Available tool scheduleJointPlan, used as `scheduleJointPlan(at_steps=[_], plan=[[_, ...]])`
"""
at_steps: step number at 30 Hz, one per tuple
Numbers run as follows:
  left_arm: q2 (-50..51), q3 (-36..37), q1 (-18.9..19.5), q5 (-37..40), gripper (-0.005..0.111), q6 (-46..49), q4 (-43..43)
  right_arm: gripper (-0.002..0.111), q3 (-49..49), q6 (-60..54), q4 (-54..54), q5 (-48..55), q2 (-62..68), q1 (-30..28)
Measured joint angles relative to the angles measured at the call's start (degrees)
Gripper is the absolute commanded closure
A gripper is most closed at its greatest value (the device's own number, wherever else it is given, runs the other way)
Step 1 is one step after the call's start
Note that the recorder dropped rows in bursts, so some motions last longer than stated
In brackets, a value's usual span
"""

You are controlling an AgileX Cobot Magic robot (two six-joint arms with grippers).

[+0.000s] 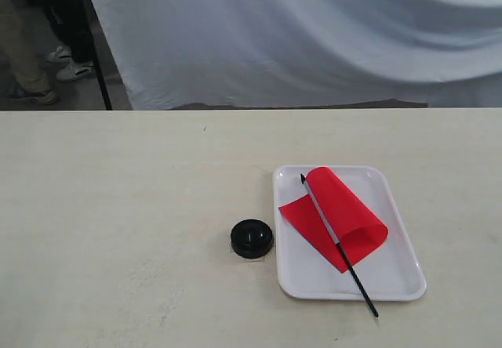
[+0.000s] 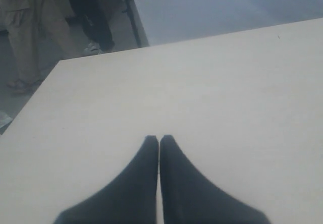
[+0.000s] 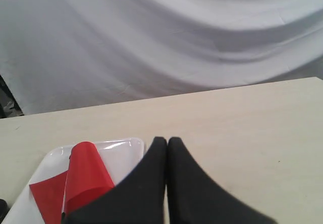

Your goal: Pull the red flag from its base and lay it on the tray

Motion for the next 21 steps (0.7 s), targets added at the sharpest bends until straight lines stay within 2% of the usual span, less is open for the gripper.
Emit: scheduleJointPlan(at_steps=[21], plan=[[0.0,0.0,0.0,0.0,0.105,0.0,0.0,0.107,0.0,0.9,0.0,2.2,0.0,0.0]])
